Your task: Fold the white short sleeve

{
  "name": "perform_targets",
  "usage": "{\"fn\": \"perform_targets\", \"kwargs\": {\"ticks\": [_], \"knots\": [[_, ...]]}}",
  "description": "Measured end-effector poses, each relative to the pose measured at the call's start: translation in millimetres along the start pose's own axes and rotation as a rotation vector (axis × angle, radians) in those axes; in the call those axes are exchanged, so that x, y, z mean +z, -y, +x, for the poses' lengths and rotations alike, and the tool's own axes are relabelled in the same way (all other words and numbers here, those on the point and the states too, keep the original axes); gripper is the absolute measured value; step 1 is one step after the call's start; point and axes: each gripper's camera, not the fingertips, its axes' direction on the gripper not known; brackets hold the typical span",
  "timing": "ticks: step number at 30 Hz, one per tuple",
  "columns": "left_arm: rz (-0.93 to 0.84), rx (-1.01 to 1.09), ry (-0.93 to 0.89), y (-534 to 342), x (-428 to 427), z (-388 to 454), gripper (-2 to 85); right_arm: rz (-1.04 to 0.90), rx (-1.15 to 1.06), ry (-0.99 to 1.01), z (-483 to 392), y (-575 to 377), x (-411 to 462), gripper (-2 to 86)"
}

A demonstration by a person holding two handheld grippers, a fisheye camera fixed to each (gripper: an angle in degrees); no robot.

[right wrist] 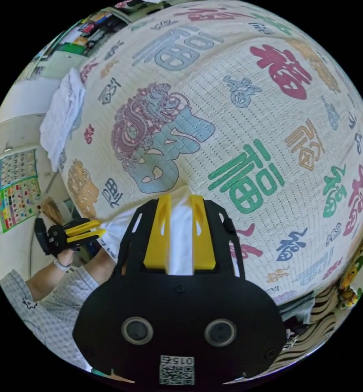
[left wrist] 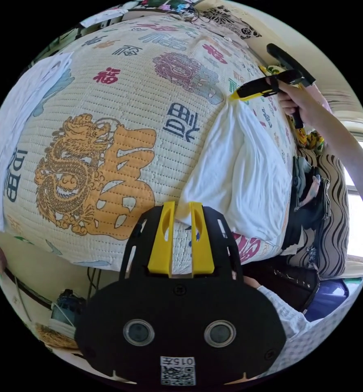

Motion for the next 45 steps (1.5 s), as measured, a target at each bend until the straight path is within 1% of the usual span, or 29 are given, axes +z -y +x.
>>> {"fn": "perform_targets", "kwargs": {"ticks": [1,2,6,9,11,14,16,21,23,26,31,35,39,41,43,45], "knots": [[-0.010,0.003,-0.029,-2,5,-1,2.7,-0.015,-0.008,-0.064,-2,3,-1,3.6],[-0.005,0.002,-0.058,-4,9,-1,1.5,-0.017,-0.025,-0.089,-3,3,-5,0.9],[0.045,0.046,-0.083,-18,9,14,-0.1,0.038,-0.031,-0.045,6,-10,-27,-0.6],[0.138,0.121,-0.134,-40,-3,42,-0.4,0.173,-0.021,0.071,27,-45,-56,-0.8],[0.188,0.216,-0.195,-58,-8,75,-0.5,0.288,0.000,0.175,53,-88,-79,-0.8],[0.182,0.342,-0.265,-74,2,126,-0.6,0.392,0.039,0.310,93,-153,-97,-0.7],[0.170,0.421,-0.293,-82,17,159,-0.6,0.438,0.075,0.360,119,-195,-102,-0.6],[0.095,0.587,-0.368,-95,85,242,-0.5,0.540,0.187,0.459,190,-302,-96,-0.5],[0.056,0.670,-0.342,-103,128,281,-0.5,0.563,0.241,0.499,225,-344,-80,-0.4],[-0.016,0.732,-0.300,-110,184,322,-0.4,0.559,0.286,0.534,260,-381,-55,-0.4],[-0.089,0.797,-0.220,-113,260,368,-0.1,0.617,0.298,0.620,301,-422,-28,-0.3],[-0.160,0.821,-0.142,-110,316,392,0.8,0.621,0.282,0.653,323,-447,-16,0.2],[-0.237,0.838,-0.120,-103,357,405,4.6,0.610,0.313,0.633,337,-474,-13,2.1],[-0.346,0.849,-0.152,-98,385,413,8.2,0.608,0.360,0.588,344,-496,-16,4.4],[-0.372,0.868,-0.166,-93,394,420,9.3,0.619,0.395,0.535,346,-514,-21,5.2],[-0.372,0.899,-0.224,-86,392,427,9.4,0.632,0.419,0.485,344,-530,-30,5.6]]}}
